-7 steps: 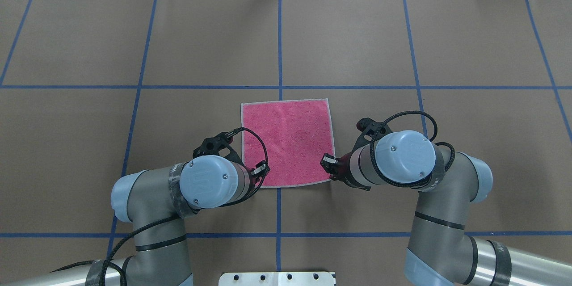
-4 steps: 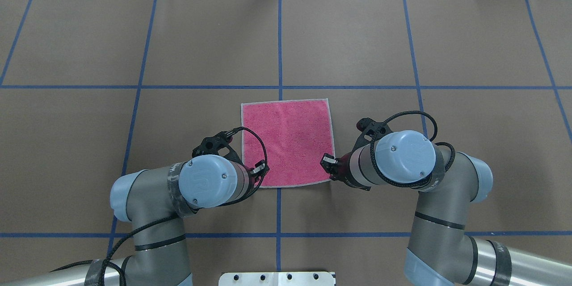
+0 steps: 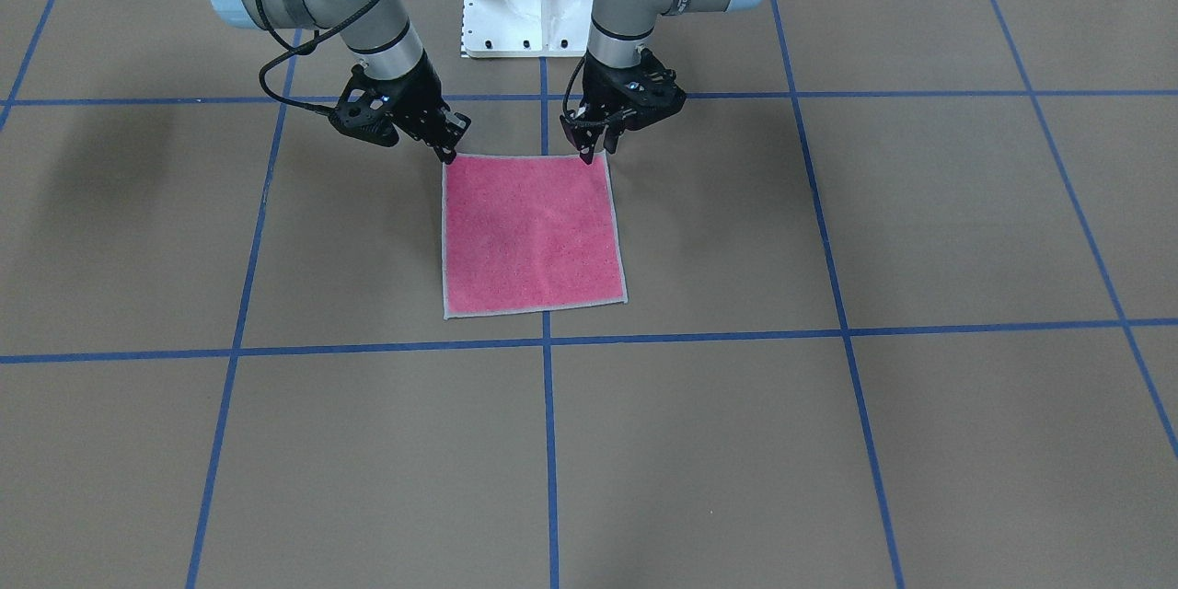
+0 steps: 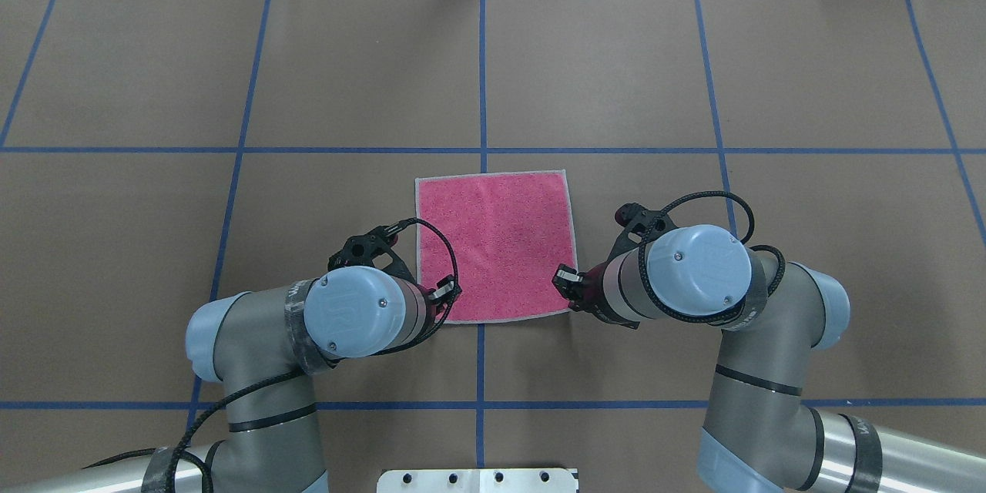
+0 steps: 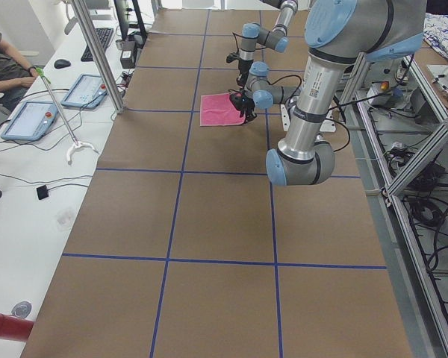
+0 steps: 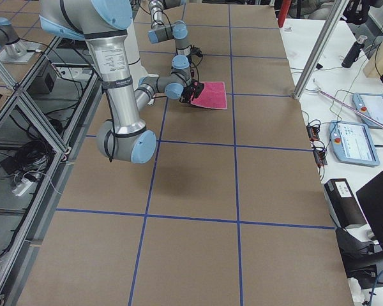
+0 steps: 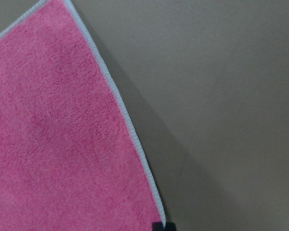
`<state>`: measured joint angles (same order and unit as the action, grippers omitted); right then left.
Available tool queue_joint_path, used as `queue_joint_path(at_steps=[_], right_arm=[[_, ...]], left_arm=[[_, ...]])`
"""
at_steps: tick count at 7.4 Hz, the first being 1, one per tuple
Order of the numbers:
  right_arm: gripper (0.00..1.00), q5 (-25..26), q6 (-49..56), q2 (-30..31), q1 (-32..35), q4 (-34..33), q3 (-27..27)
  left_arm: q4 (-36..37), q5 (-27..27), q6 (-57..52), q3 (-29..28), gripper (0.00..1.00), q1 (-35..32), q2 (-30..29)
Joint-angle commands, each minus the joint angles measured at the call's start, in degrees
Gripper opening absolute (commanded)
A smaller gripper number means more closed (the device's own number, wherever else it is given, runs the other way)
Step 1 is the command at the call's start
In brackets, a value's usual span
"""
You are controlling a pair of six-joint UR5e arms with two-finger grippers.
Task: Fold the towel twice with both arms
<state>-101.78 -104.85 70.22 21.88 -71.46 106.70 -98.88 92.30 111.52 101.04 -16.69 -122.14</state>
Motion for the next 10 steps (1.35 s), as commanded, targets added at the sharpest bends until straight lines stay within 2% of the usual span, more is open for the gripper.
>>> queue_joint_path(at_steps=[1, 4, 5, 7, 10], right_arm=[[0.00, -0.09, 0.00, 0.00, 0.09, 0.00, 0.09], [0.00, 0.00, 0.00, 0.09, 0.09, 0.00, 0.09], [0.00, -0.09, 0.00, 0.00, 0.09, 0.00, 0.09], [0.00, -0.09, 0.00, 0.00, 0.09, 0.00, 0.09], [0.00, -0.09, 0.00, 0.00, 0.09, 0.00, 0.09]], left_arm=[[0.00, -0.01, 0.19, -0.14, 0.49, 0.25, 0.06], [0.00, -0.01, 0.54, -0.41, 0.46, 0.52, 0.06], [0.09, -0.01, 0.54, -0.32, 0.38, 0.52, -0.11], [0.09, -0.01, 0.54, 0.03, 0.03, 0.52, -0.12], [0.18, 0.08, 0.71, 1.17, 0.00, 0.25, -0.20]])
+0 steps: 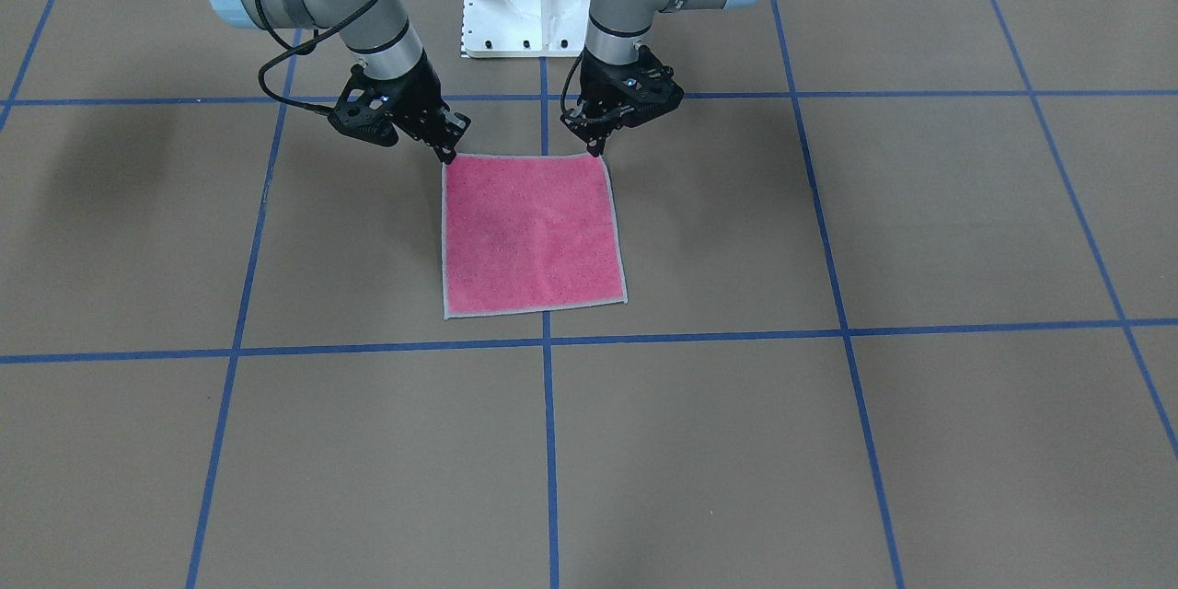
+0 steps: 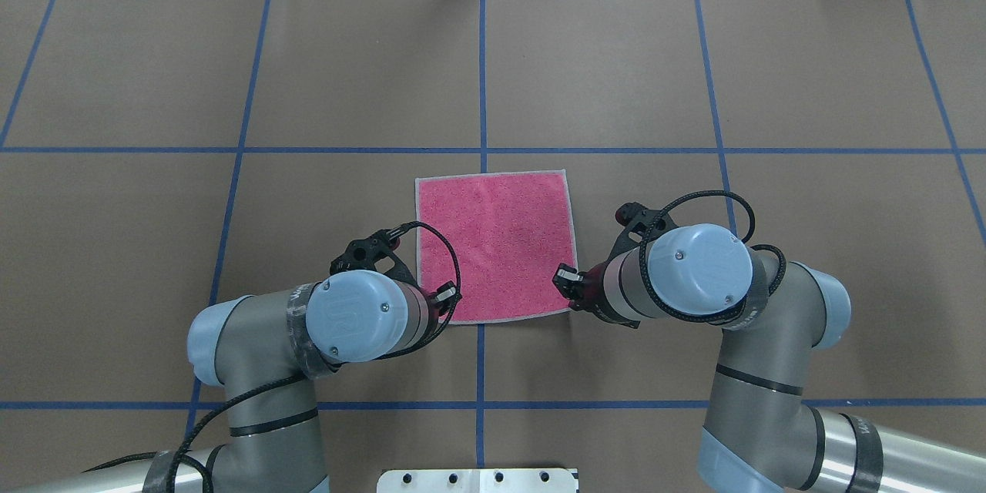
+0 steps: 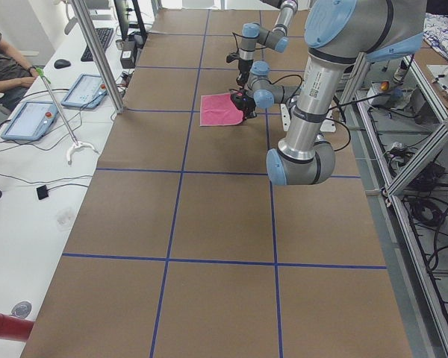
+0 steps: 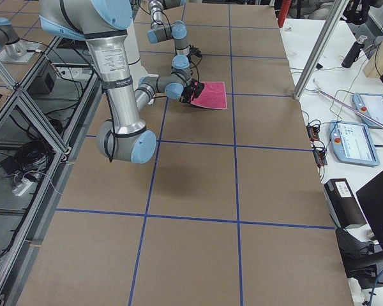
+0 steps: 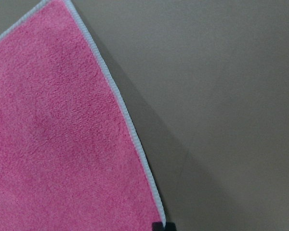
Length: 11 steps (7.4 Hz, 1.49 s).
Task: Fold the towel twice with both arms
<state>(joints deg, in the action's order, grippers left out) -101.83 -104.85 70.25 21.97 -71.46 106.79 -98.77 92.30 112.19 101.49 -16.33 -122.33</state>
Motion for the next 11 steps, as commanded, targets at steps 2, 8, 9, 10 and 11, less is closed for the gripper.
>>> queue_joint_path(at_steps=[2, 8, 9, 10, 11], right_arm=[[0.00, -0.04, 0.00, -0.03, 0.00, 0.00, 0.18], [0.00, -3.99, 0.35, -4.58, 8.26, 0.18, -3.06], [0.00, -3.99, 0.35, -6.51, 8.44, 0.26, -5.60], [0.00, -3.99, 0.44, -7.31, 8.87, 0.26, -7.45], [0.00, -4.08, 0.52, -8.37, 9.75, 0.26, -9.12]], left_arm=[[0.33, 0.07, 0.04, 2.04, 0.00, -0.19, -0.10], [-0.20, 0.16, 2.77, -0.30, 0.00, -8.79, -3.86], [-0.72, 0.24, 2.85, -3.37, 0.00, -9.85, -5.28], [-4.03, 0.24, 2.86, -6.01, 0.00, -10.65, -5.55], [-6.15, 0.24, 2.77, -8.56, 0.00, -11.44, -5.55]])
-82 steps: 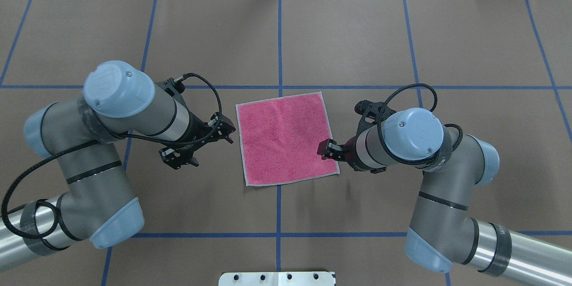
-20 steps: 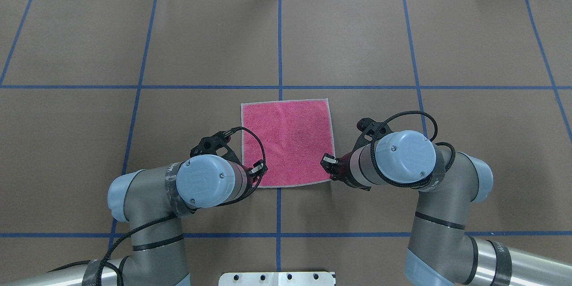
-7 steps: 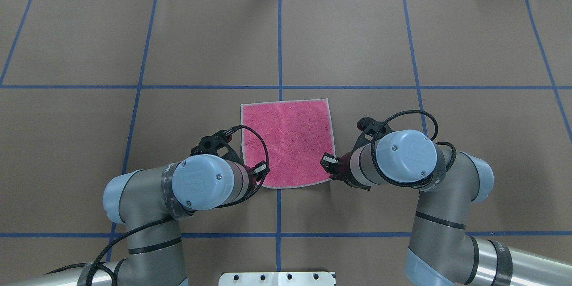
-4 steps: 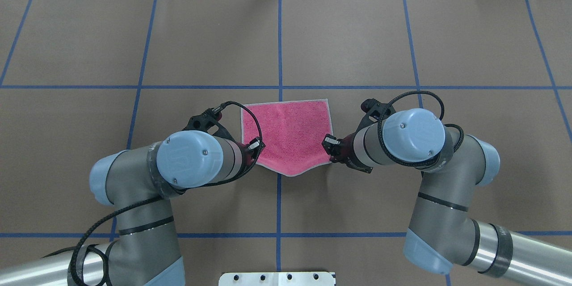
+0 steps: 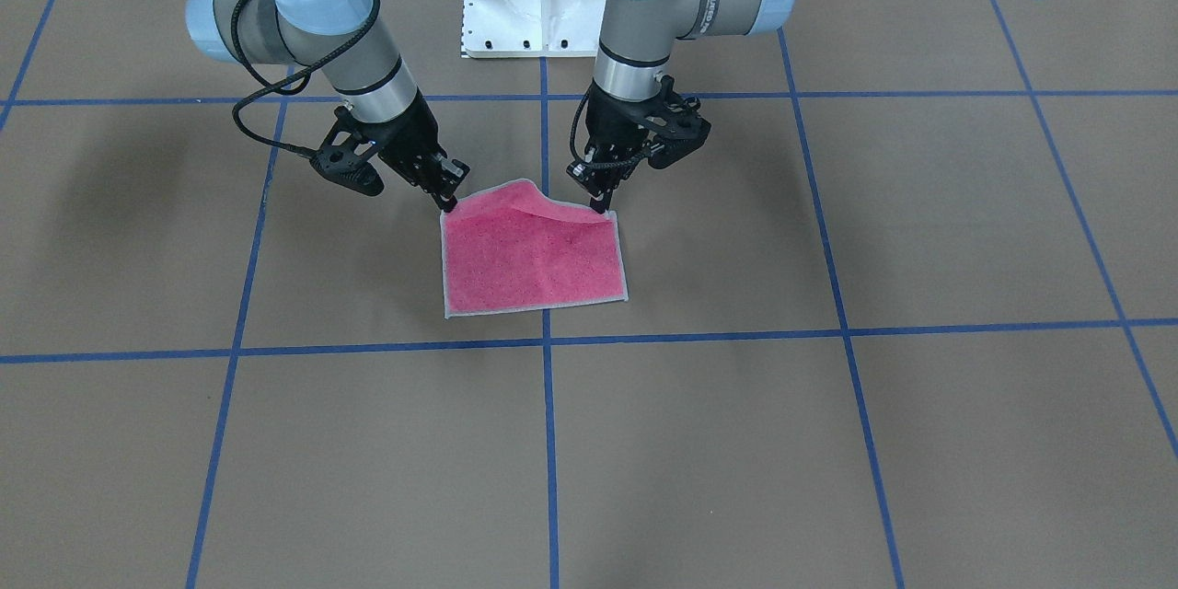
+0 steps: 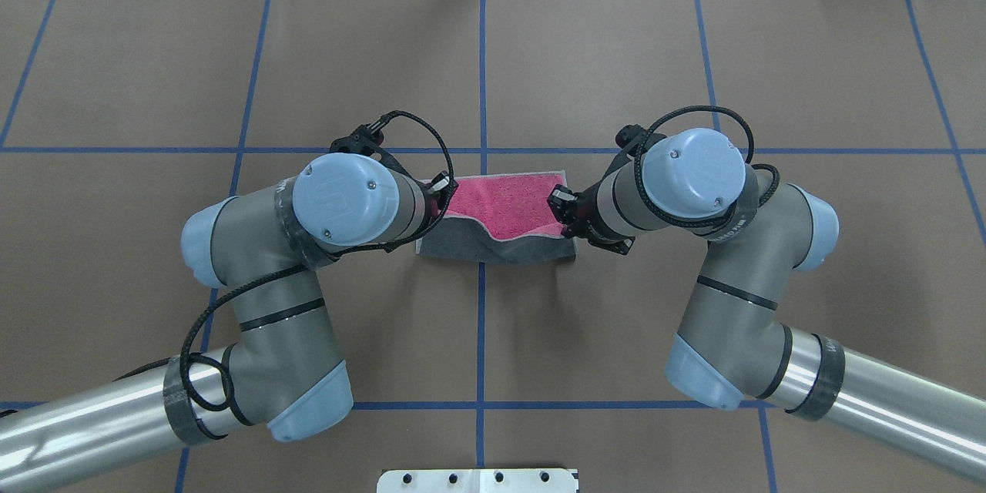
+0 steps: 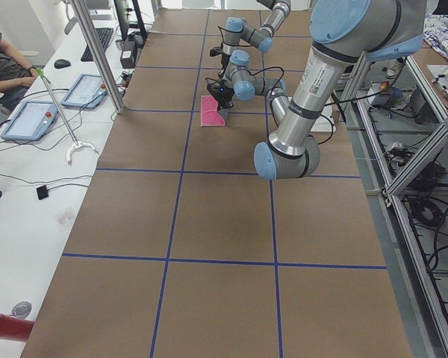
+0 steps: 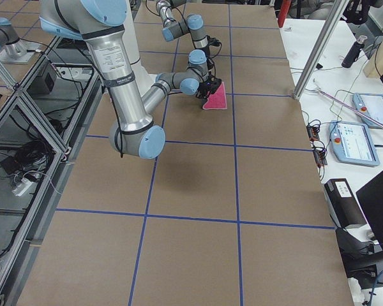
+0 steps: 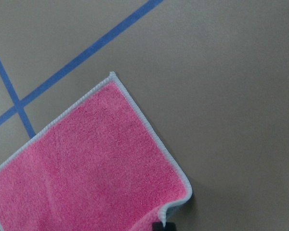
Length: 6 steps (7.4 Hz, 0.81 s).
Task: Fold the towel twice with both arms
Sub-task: 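Lift the near edge with both grippers and fold it over the far edge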
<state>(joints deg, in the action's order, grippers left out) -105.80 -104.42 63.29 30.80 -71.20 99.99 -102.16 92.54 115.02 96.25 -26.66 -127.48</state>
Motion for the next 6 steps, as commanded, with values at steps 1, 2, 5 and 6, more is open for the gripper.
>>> queue_joint_path(at_steps=[1, 2, 5, 6], right_arm=[[0.00, -0.11, 0.18, -2.81, 1.45, 0.01, -4.52], [0.00, -0.11, 0.44, -2.91, 1.63, 0.01, -5.32], [0.00, -0.02, 0.71, -5.62, 1.89, 0.01, -8.74], [0.00, 0.06, 0.80, -5.81, 1.89, 0.01, -9.28]], left_arm=[[-3.47, 0.01, -0.32, -4.31, 0.00, -1.98, -0.40], [-3.48, 0.01, -0.93, -4.93, 0.00, -2.16, -0.40], [-6.81, 0.01, -1.12, -8.01, 0.00, -2.25, -0.40], [-6.91, 0.01, -1.20, -8.27, 0.00, -2.25, -0.40]])
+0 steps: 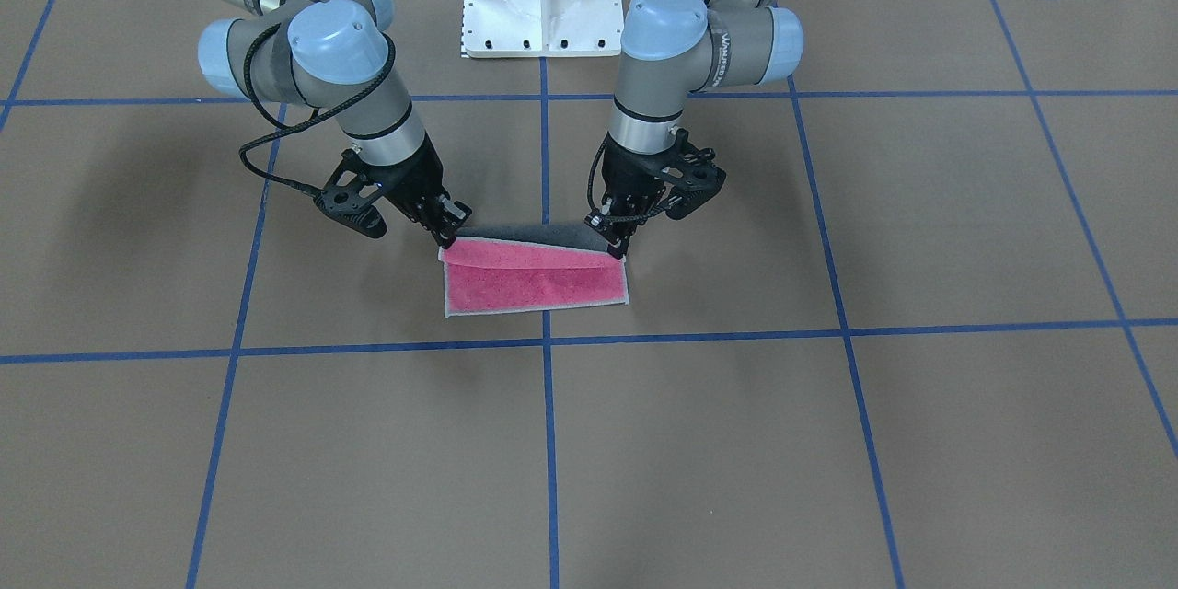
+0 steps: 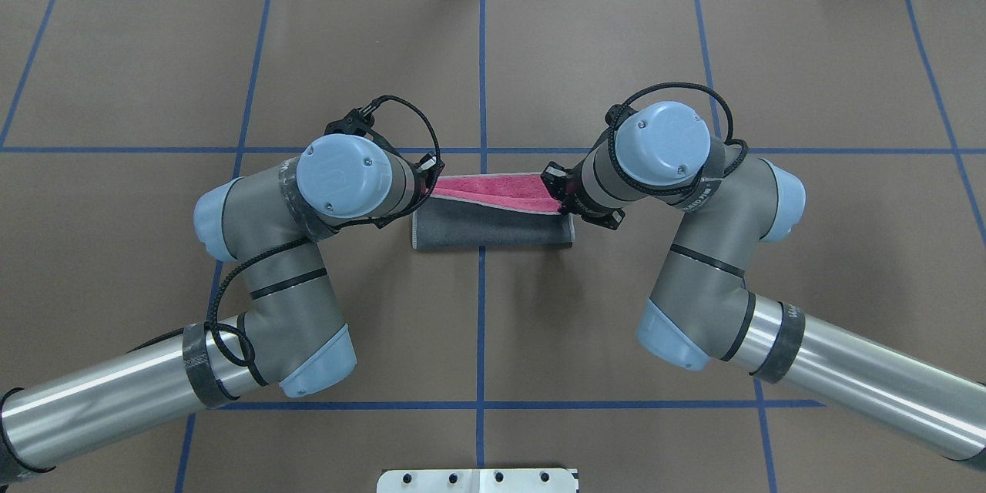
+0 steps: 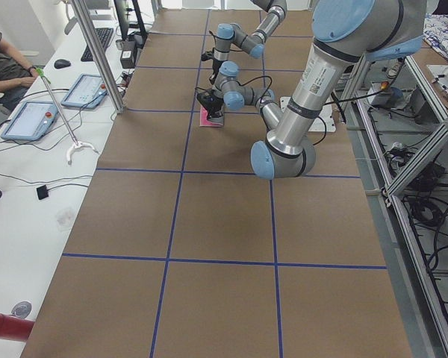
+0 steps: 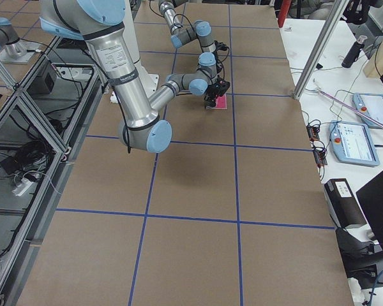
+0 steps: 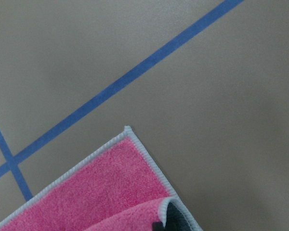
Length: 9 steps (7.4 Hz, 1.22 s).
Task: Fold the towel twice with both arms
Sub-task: 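Lift the near edge with both grippers and fold it over the far edge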
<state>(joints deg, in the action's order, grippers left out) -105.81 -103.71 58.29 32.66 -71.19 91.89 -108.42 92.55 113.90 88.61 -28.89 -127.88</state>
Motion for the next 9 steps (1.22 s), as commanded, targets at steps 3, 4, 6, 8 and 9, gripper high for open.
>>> queue_joint_path(at_steps=[3, 4, 6, 8, 9], right_arm=[[0.00, -0.01, 0.70, -0.81, 0.56, 0.00, -1.54], [0.00, -0.01, 0.79, -0.81, 0.56, 0.09, -1.54], [0.29, 0.07, 0.79, -1.33, 1.00, 0.00, -1.63], [0.64, 0.07, 0.88, -2.99, 1.35, 0.00, -3.37], [0.78, 0.07, 0.88, -3.35, 1.44, 0.09, -4.08]], left_arm=[[-3.10, 0.00, -0.08, -2.12, 0.00, -0.11, 0.00], [-3.20, 0.00, -0.08, -2.21, 0.00, -0.20, 0.00], [-4.16, 0.00, 0.00, -2.38, 0.34, -1.16, 0.00], [-6.08, 0.09, 0.00, -4.05, 0.67, -1.87, 0.00], [-7.05, 0.00, 0.00, -4.93, 1.00, -2.13, 0.00]])
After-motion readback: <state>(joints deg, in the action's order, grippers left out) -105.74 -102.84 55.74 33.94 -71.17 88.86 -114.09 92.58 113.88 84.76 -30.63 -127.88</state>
